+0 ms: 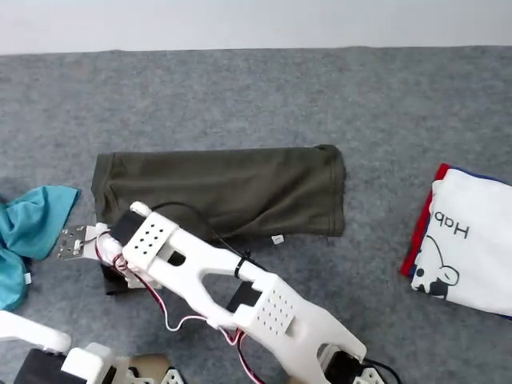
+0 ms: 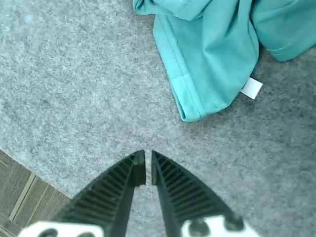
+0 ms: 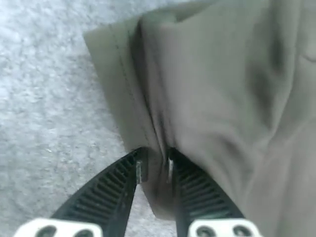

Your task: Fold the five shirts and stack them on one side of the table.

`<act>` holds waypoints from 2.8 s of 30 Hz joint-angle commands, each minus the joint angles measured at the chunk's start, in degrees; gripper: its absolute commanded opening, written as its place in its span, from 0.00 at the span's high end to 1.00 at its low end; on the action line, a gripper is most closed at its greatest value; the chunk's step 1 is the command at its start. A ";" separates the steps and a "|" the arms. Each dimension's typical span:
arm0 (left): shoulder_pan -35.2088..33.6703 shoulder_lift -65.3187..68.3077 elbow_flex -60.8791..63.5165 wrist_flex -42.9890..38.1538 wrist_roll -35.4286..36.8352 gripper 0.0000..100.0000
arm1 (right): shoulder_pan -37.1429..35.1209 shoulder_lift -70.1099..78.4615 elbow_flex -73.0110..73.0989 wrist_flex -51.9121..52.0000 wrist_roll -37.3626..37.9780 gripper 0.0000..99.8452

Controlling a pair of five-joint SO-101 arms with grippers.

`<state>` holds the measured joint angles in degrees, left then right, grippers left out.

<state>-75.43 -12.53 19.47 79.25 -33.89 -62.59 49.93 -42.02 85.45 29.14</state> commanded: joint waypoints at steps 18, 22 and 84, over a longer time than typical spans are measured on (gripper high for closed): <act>0.09 -2.46 9.54 -1.23 0.44 0.96 | 2.42 2.59 -0.79 -0.57 0.44 0.92; 0.00 -2.46 9.63 -1.23 0.35 0.96 | 2.68 1.63 -0.79 -0.66 0.35 0.92; 5.45 -2.55 9.36 -5.80 0.53 0.96 | 21.23 2.51 -23.56 -0.84 2.64 0.83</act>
<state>-70.15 -12.53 29.14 74.42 -33.63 -41.67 54.24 -61.19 82.64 31.60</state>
